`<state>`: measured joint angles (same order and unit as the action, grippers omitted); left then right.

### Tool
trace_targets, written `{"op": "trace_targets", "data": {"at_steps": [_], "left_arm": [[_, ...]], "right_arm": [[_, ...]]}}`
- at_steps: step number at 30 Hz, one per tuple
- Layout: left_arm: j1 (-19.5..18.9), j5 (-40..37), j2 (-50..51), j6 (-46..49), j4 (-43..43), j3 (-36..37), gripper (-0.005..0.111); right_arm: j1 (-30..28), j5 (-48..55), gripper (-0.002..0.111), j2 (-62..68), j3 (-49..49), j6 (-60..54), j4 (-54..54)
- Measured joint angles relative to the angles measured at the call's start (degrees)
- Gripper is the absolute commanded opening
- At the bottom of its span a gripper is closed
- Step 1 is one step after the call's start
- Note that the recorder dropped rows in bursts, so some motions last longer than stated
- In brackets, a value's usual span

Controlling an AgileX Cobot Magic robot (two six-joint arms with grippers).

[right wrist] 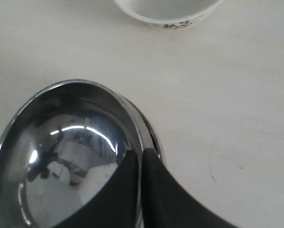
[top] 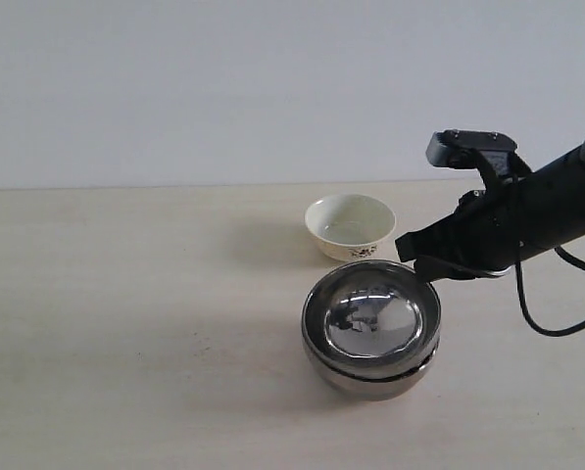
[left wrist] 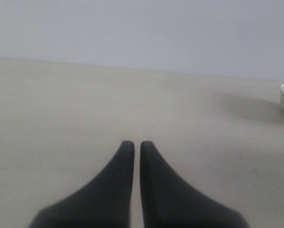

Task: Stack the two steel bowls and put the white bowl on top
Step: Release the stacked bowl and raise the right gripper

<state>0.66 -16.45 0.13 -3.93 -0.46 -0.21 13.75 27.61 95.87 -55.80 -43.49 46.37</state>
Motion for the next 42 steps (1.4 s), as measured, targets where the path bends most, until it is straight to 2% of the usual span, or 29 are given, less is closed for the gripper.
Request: {"op": "trace_targets", "data": {"at_steps": [11, 42], "left_arm": [[0.0, 0.0, 0.0, 0.0, 0.0, 0.0, 0.004], [0.0, 0.0, 0.0, 0.0, 0.0, 0.0, 0.004]], "right_arm": [[0.0, -1.7, 0.000, 1.4, 0.9, 0.0, 0.0], [0.0, 1.6, 0.000, 1.4, 0.9, -0.4, 1.9]]}}
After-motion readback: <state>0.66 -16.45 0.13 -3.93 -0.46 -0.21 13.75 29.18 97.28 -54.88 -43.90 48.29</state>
